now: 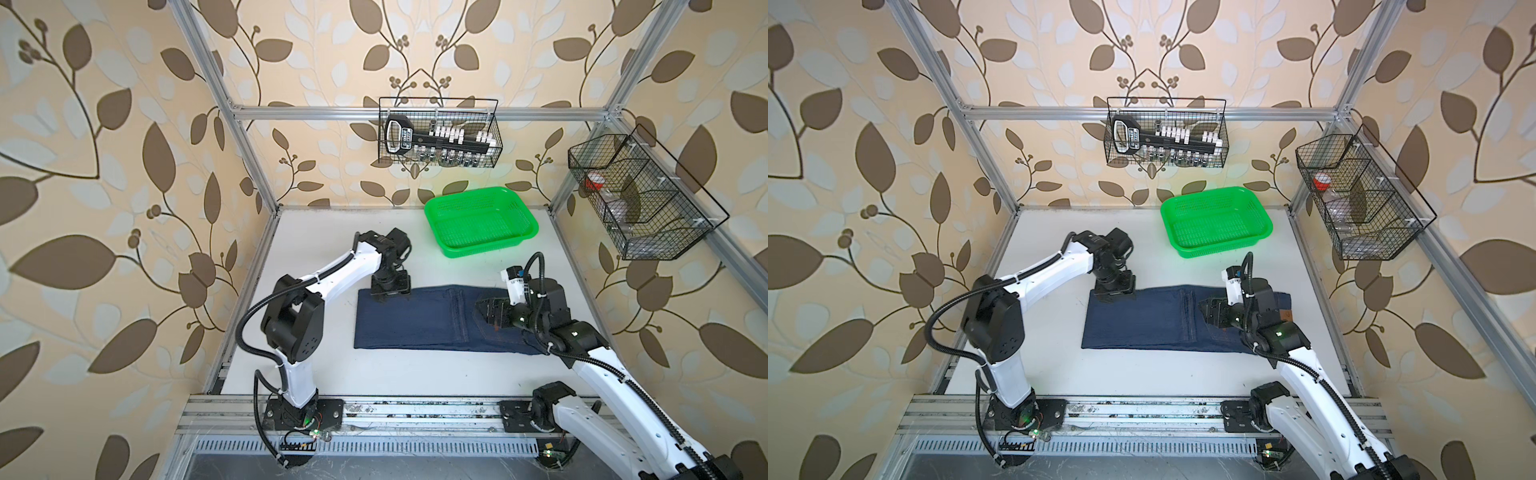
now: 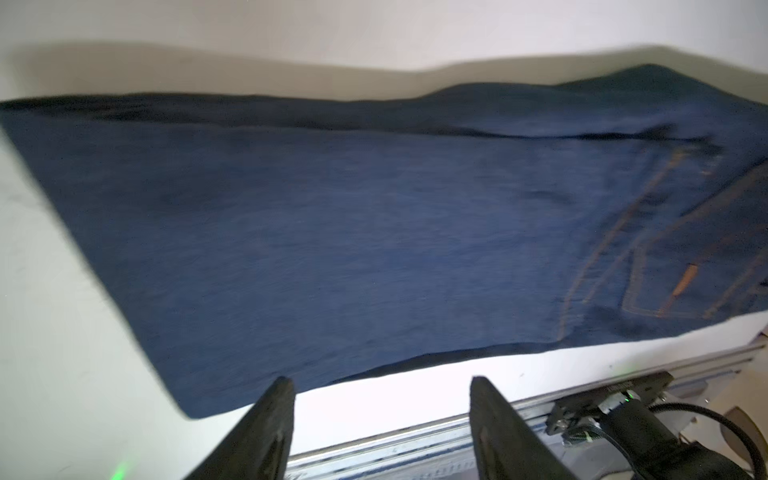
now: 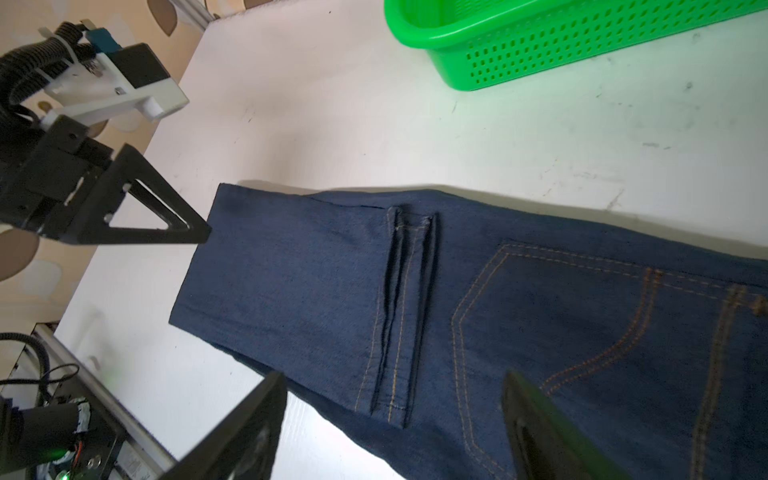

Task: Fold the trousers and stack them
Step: 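Lay the hem end down near the waistband and open the left gripper, then grasp the folded edge with the left gripper and lift it up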

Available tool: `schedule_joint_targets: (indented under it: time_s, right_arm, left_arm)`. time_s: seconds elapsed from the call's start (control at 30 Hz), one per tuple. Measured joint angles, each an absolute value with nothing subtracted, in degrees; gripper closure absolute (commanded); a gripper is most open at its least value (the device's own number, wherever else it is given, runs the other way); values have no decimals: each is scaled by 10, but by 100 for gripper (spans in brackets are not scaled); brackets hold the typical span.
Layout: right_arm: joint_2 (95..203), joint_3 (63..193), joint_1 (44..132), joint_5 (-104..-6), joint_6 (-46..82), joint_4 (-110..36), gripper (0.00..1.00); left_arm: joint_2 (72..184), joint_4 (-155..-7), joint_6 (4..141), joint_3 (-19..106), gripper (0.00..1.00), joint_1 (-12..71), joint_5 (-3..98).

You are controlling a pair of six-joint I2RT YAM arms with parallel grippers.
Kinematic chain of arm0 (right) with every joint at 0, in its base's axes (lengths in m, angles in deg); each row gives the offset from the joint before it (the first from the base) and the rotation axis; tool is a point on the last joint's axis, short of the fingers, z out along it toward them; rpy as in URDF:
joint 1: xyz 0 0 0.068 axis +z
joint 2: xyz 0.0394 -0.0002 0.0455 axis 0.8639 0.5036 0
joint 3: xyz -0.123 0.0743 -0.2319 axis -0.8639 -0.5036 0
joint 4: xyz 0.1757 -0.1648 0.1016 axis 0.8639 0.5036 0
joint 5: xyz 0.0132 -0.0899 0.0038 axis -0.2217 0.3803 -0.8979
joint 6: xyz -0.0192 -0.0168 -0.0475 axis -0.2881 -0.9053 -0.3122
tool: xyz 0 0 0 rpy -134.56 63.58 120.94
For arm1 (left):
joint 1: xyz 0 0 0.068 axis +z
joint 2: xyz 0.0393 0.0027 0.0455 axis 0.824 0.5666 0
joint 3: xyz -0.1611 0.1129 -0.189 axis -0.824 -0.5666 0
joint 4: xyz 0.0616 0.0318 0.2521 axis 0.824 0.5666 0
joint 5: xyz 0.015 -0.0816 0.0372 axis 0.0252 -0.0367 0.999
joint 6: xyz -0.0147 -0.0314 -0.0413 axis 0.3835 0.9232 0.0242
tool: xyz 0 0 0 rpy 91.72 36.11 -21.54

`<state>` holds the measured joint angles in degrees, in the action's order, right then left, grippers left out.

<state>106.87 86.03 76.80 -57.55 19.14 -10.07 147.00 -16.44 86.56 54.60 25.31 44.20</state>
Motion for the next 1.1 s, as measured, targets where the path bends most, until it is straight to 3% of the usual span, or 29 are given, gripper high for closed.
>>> schedule_joint_targets:
  time_s: [0.33,0.77,1.1]
  right_arm:
    - [1089,860,806,-551,205,-106,18]
    - [1089,850,806,-542,208,-106,18]
    - [1089,845,806,-542,211,-106,19]
  left_arm:
    - [1420,-185,760,399,28,354,466]
    - [1471,-263,738,355,35,376,430]
    - [1494,-268,731,350,64,390,424]
